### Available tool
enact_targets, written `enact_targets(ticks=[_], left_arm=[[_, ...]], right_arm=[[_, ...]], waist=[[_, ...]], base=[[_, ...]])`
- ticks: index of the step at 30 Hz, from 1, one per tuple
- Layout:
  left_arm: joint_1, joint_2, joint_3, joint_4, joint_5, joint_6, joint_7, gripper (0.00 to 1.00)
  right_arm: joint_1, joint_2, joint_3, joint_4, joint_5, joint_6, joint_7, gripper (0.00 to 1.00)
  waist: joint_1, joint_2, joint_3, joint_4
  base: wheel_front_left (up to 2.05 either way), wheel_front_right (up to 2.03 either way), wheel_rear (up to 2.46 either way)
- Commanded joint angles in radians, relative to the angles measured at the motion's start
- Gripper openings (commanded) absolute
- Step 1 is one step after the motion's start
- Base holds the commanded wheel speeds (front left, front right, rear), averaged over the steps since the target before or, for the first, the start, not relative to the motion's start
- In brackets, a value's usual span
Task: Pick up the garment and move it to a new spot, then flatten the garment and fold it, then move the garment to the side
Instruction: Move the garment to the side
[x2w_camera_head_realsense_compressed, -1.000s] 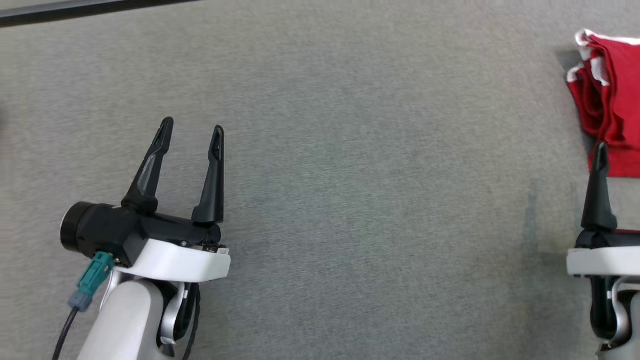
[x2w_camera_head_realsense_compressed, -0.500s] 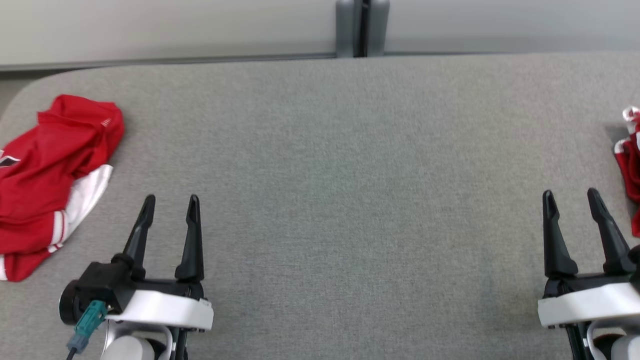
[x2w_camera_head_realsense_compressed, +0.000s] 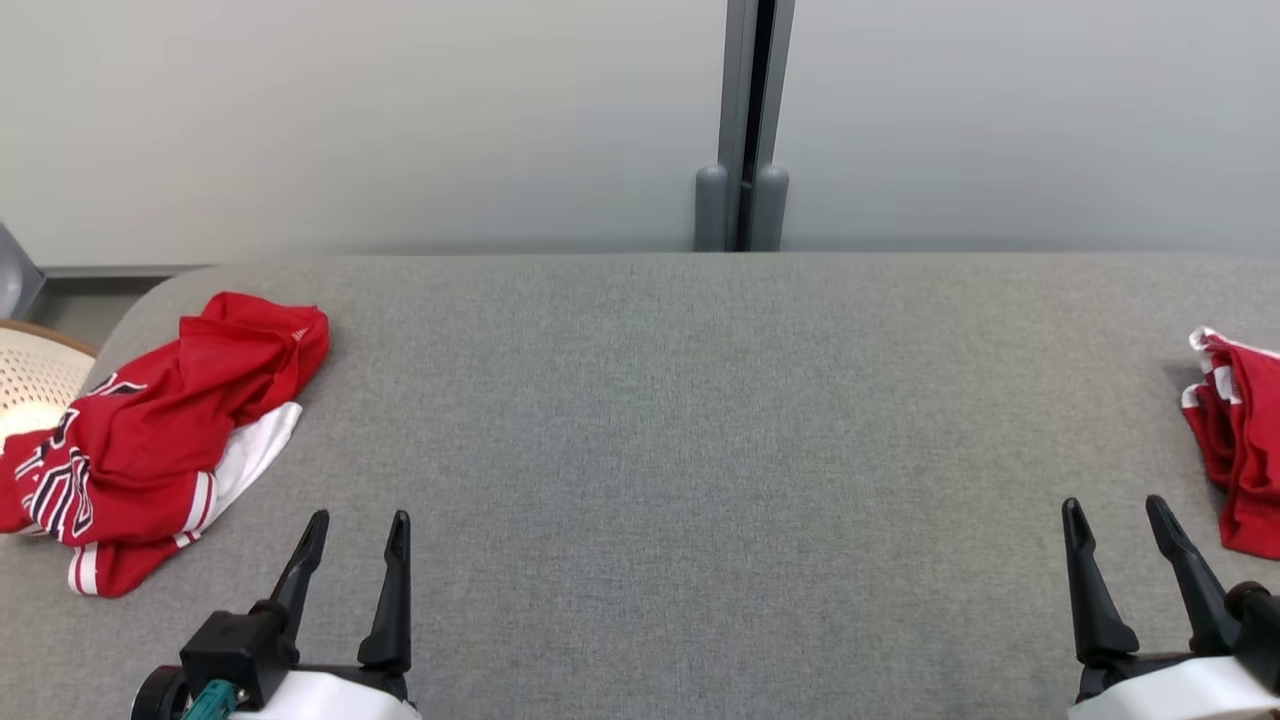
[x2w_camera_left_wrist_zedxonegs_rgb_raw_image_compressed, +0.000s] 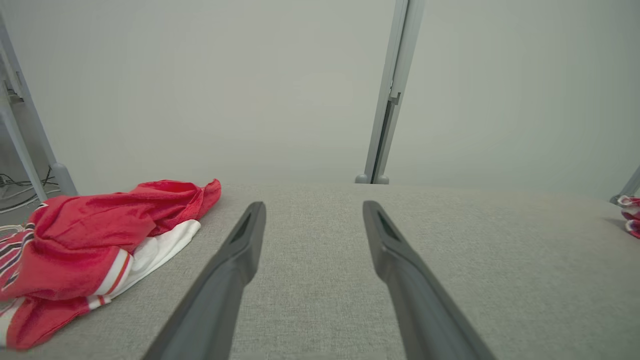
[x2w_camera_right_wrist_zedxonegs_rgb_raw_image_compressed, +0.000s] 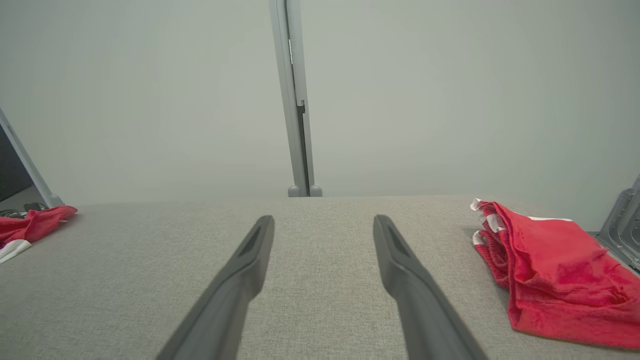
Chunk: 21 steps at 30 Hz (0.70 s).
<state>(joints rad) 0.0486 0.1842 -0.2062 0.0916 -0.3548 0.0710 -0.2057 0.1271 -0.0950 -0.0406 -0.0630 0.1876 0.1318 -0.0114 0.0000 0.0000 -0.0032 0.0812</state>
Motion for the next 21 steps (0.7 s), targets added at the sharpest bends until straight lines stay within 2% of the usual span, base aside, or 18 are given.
enact_targets(ticks=[1,21], left_arm=[[0.005,0.008,0.002,-0.002,-0.005,0.003,0.003,1.00],[0.013,0.016,-0.006,0.002,-0.018,0.025,0.027,1.00]], right_arm=[[0.007,-0.001,0.001,-0.009,0.006,-0.002,0.003,1.00],[0.034,0.000,-0.012,-0.030,0.005,-0.002,0.017,1.00]], waist=[[0.0000,0.0000,-0.014,-0.005],[0.0000,0.0000,-0.031,-0.014]], base=[[0.00,0.00,0.00],[0.00,0.00,0.00]])
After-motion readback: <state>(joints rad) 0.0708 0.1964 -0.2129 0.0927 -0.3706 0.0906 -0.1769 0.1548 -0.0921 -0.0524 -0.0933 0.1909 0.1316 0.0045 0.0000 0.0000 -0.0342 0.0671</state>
